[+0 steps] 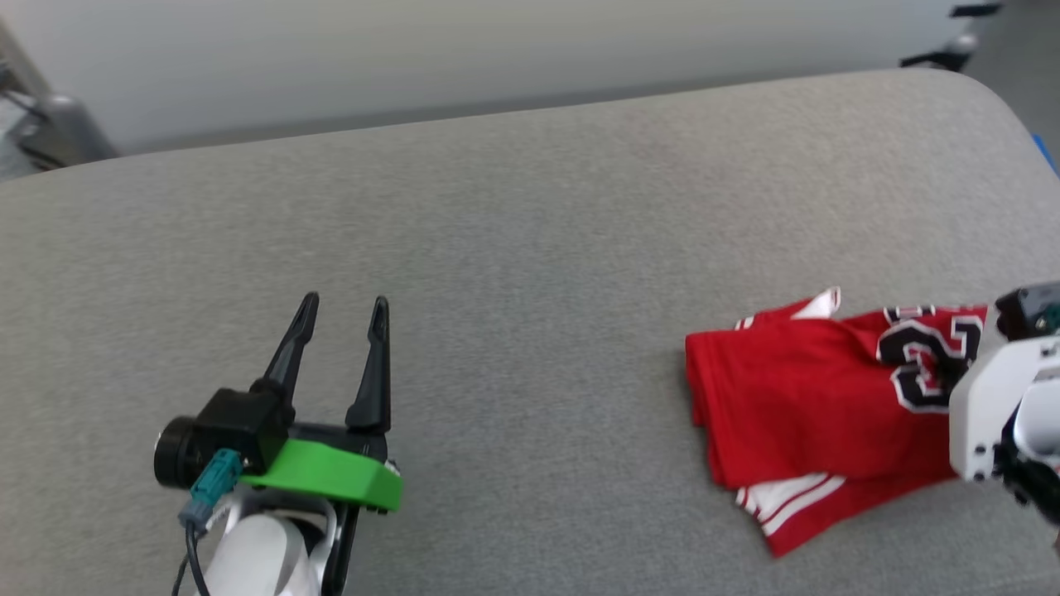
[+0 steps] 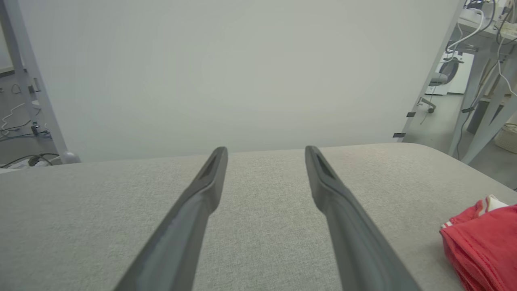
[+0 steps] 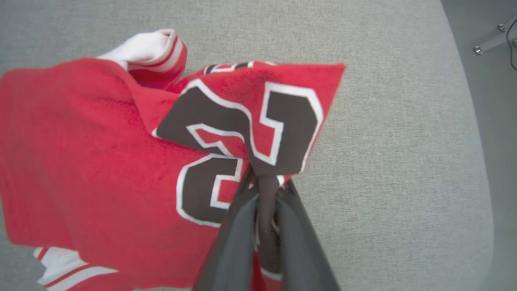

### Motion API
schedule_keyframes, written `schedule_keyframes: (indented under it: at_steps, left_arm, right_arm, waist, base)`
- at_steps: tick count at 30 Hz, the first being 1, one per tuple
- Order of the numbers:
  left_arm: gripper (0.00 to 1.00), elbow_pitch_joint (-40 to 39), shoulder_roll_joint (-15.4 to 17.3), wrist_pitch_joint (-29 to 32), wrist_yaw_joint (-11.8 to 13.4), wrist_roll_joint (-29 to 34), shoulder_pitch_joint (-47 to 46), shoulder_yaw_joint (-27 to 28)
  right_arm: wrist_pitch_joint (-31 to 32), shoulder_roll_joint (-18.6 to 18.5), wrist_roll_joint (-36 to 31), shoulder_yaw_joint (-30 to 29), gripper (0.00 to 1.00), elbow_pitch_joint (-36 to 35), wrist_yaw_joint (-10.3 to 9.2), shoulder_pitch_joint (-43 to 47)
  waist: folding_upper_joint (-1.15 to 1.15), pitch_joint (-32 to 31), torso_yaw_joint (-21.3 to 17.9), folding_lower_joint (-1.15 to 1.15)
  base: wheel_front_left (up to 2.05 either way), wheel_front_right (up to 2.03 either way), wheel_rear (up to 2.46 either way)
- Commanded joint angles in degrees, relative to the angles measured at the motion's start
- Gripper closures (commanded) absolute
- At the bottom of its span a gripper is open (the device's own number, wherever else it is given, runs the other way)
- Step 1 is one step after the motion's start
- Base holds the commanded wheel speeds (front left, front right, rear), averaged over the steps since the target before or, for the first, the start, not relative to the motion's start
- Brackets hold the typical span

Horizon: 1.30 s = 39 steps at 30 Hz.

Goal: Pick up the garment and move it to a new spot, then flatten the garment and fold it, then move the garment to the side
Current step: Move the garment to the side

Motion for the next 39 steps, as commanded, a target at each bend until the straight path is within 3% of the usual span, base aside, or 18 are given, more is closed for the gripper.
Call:
schedule_keyframes:
  at_steps: [1,8,17,23,24,25,26,27,28,32,39]
  left_arm:
    - [0.0,-0.65,0.71,0.46,-0.29,0.65,-1.95,-0.35]
    - [0.0,-2.96,3.04,3.86,-2.76,2.25,-9.03,-2.34]
    - [0.0,-4.35,3.98,6.25,-4.95,3.83,-18.04,-5.48]
    - [0.0,-3.77,4.25,6.36,-5.64,4.05,-22.02,-6.59]
    - [0.0,-3.61,4.28,6.28,-5.7,3.99,-22.39,-6.69]
    - [0.0,-3.43,4.3,6.19,-5.74,3.94,-22.59,-6.76]
    - [0.0,-3.22,4.32,6.11,-5.78,3.86,-22.76,-6.85]
    - [0.0,-3.04,4.35,6.02,-5.8,3.81,-22.85,-6.9]
    - [0.0,-2.83,4.4,5.93,-5.8,3.76,-22.87,-6.93]
    - [0.0,-1.29,4.42,5.1,-5.67,3.16,-22.31,-7.01]
    - [0.0,1.3,3.63,3.04,-4.85,1.89,-19.78,-6.74]
  right_arm:
    - [-1.68,-0.9,-0.85,0.11,1.0,1.4,-0.05,-3.21]
    - [-9.5,-4.3,-3.93,-2.78,1.0,11.59,-0.05,-14.29]
    - [-17.92,-9.78,-10.96,-9.0,1.0,25.12,-0.05,-25.67]
    - [-24.0,-9.08,-14.38,-13.22,1.0,30.51,-0.05,-29.99]
    - [-25.23,-8.67,-15.45,-14.07,0.93,31.32,-0.05,-30.45]
    - [-26.48,-8.31,-16.41,-14.64,0.7,31.82,-0.05,-30.78]
    - [-27.76,-7.82,-17.51,-15.3,0.54,32.55,-0.05,-31.04]
    - [-28.5,-7.34,-18.22,-15.96,0.14,33.29,-0.05,-31.2]
    - [-29.42,-6.9,-19.38,-17.01,0.0,34.19,-0.05,-31.32]
    - [-33.41,-5.05,-24.76,-23.45,0.0,37.34,-0.05,-31.21]
    - [-40.89,-2.87,-28.41,-29.54,0.0,35.83,-0.05,-28.33]
  waist:
    - [0.0,5.98,-6.85,0.0]
    - [0.0,14.58,-8.45,0.0]
    - [0.0,23.17,-6.52,0.0]
    - [0.0,25.89,-5.72,0.0]
    - [0.0,26.22,-5.67,0.0]
    - [0.0,26.36,-5.63,0.0]
    - [0.0,26.55,-5.54,0.0]
    - [0.0,26.63,-5.48,0.0]
    - [0.0,26.71,-5.43,0.0]
    - [0.0,25.18,-4.83,0.0]
    - [0.0,19.3,-3.65,0.0]
  base:
    - [0.0,0.0,0.0]
    - [0.0,0.0,0.0]
    - [0.0,0.0,0.0]
    - [0.0,0.0,0.0]
    - [0.0,0.0,0.0]
    - [0.0,0.0,0.0]
    - [0.0,0.0,0.0]
    - [0.0,0.0,0.0]
    - [0.0,0.0,0.0]
    - [0.0,0.0,0.0]
    - [0.0,0.0,0.0]
